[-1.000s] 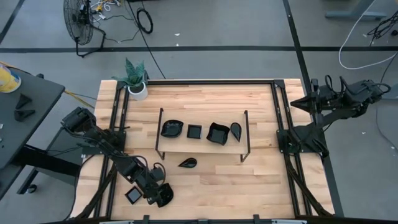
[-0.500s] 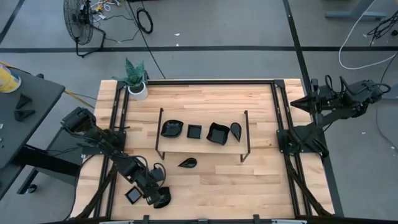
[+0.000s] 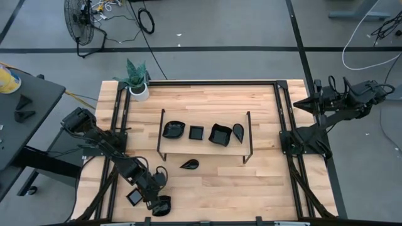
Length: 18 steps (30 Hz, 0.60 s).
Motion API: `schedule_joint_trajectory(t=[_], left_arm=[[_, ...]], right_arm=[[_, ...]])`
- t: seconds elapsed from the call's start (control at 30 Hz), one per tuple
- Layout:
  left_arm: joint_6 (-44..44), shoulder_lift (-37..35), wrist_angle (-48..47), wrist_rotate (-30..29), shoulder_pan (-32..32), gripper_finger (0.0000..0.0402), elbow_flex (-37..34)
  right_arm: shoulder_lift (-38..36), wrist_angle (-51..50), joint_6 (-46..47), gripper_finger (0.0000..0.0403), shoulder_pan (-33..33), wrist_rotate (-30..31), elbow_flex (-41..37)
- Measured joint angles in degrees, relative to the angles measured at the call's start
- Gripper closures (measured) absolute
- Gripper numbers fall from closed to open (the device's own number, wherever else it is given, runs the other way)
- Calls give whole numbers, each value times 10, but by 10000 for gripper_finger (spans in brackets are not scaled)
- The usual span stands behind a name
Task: Pick & Place Mini shaped plates
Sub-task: Stack the leaf shaped plate on top of the leaf shaped plate on the shelf
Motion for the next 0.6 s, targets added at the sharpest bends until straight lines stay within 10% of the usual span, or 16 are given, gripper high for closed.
schedule_joint_trajectory(t=[0.6], left_arm=[[24, -185, -115, -108, 69, 401, 56]], right_arm=[[0, 0, 0, 380, 0, 0, 0]])
